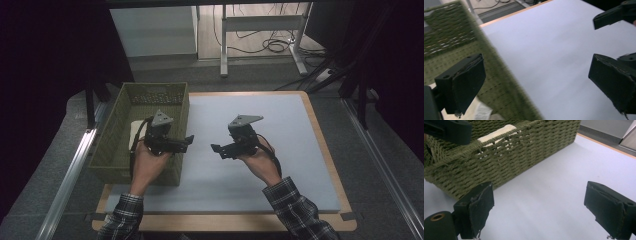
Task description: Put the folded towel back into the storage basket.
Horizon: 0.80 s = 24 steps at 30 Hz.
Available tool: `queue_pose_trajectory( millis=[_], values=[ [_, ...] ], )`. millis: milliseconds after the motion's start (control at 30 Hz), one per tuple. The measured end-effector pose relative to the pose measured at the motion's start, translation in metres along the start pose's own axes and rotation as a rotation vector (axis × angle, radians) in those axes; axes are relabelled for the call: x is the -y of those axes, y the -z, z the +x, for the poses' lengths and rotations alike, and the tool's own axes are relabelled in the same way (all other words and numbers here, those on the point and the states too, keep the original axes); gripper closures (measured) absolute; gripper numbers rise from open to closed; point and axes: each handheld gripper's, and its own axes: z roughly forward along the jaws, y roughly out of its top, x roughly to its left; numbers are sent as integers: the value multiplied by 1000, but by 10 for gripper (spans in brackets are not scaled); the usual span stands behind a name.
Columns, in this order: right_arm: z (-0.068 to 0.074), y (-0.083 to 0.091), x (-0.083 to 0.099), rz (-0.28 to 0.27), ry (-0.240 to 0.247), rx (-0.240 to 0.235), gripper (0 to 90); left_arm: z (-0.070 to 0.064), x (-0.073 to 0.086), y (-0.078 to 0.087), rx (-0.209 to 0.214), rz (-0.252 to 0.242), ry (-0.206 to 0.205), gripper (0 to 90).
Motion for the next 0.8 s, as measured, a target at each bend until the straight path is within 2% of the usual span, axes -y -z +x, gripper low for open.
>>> queue_pose_trajectory(
  millis=[33,100,233,267,300,367,400,433,467,533,667,800],
  values=[
    [-2,5,4,-2,0,12,89,-8,-1,-4,15,-5,-3,13],
    [-3,8,6,-4,1,17,88,-12,0,-6,25,-8,-5,12],
    [-9,19,15,-5,-1,37,86,-27,1,-17,54,-8,-14,12],
    [-12,24,20,-2,-5,45,84,-35,1,-22,63,-12,-21,12],
    [-12,24,20,-2,-5,45,84,-35,1,-22,63,-12,-21,12],
    [-16,30,25,0,-9,55,83,-43,0,-22,30,-19,-53,13],
    [-19,36,30,-1,-12,66,82,-50,-1,-22,39,-28,-66,13],
    [-19,36,30,-1,-12,66,82,-50,-1,-22,39,-28,-66,13],
    [-22,41,34,-3,-18,76,82,-57,-2,-23,72,-37,-56,13],
    [-25,47,39,-6,-24,82,81,-60,-2,-23,85,-40,-56,13],
    [-29,57,48,-2,-38,96,82,-79,-2,-30,135,-45,-70,13],
    [-33,65,57,2,-42,109,81,-88,1,-36,156,-45,-79,13]
  ],
)
